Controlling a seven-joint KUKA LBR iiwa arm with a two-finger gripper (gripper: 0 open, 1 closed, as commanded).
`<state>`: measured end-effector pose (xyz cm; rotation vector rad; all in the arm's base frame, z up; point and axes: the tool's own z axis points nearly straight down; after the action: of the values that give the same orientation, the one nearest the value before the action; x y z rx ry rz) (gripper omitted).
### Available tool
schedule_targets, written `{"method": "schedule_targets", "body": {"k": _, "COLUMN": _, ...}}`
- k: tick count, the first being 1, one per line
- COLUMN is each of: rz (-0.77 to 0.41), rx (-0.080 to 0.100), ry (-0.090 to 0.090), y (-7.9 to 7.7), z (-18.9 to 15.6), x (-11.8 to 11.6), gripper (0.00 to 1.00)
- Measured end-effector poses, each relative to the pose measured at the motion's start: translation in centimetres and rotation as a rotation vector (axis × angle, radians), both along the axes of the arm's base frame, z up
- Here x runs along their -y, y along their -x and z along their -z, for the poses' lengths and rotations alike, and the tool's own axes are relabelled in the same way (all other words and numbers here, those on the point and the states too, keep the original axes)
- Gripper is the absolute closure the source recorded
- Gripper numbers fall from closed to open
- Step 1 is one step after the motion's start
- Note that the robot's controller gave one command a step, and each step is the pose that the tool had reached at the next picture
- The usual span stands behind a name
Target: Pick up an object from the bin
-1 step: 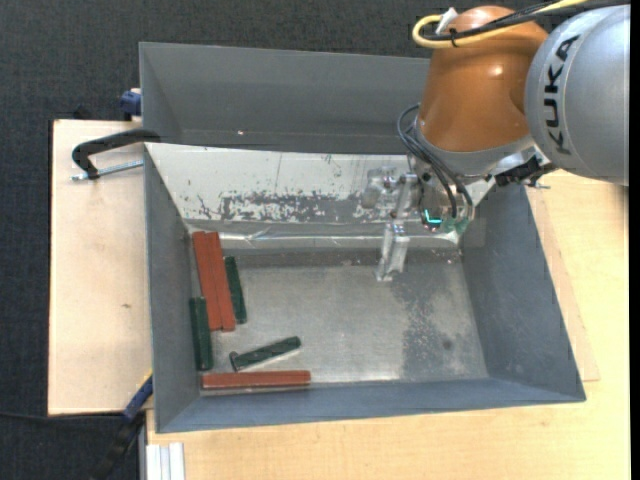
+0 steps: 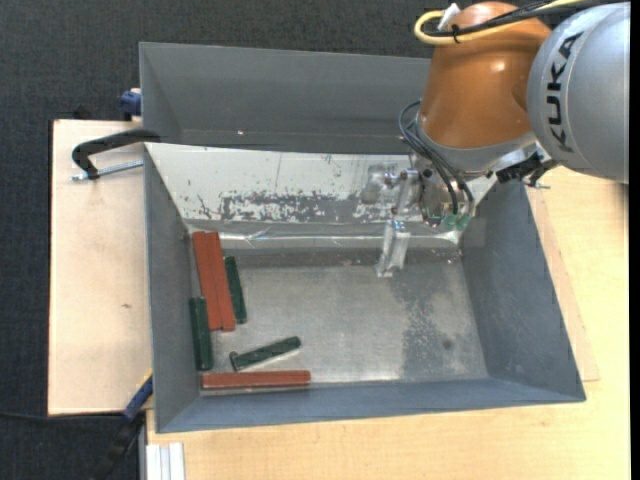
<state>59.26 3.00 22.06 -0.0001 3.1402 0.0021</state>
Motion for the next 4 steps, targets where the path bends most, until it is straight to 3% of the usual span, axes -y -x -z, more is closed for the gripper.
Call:
{"method": "schedule_targets", "body": {"k": 1, "rz": -0.091, "rx": 0.004, "ry": 0.003, "y": 0.7, "z": 1.5, "x": -2.6, "gripper": 0.00}}
{"method": "schedule_targets", "body": {"k": 2, "rz": -0.379, "rx": 0.004, "ry": 0.000, "y": 3.7, "z": 8.7, "x": -4.9, "gripper": 0.00}}
{"method": "schedule_targets", "body": {"k": 3, "rz": -0.312, "rx": -0.004, "ry": 0.000, "y": 4.3, "z": 9.1, "x": -7.8, "gripper": 0.00}}
{"method": "schedule_targets", "body": {"k": 4, "rz": -0.431, "rx": 0.003, "ry": 0.000, "y": 6.2, "z": 10.1, "x": -8.2, "gripper": 0.00}}
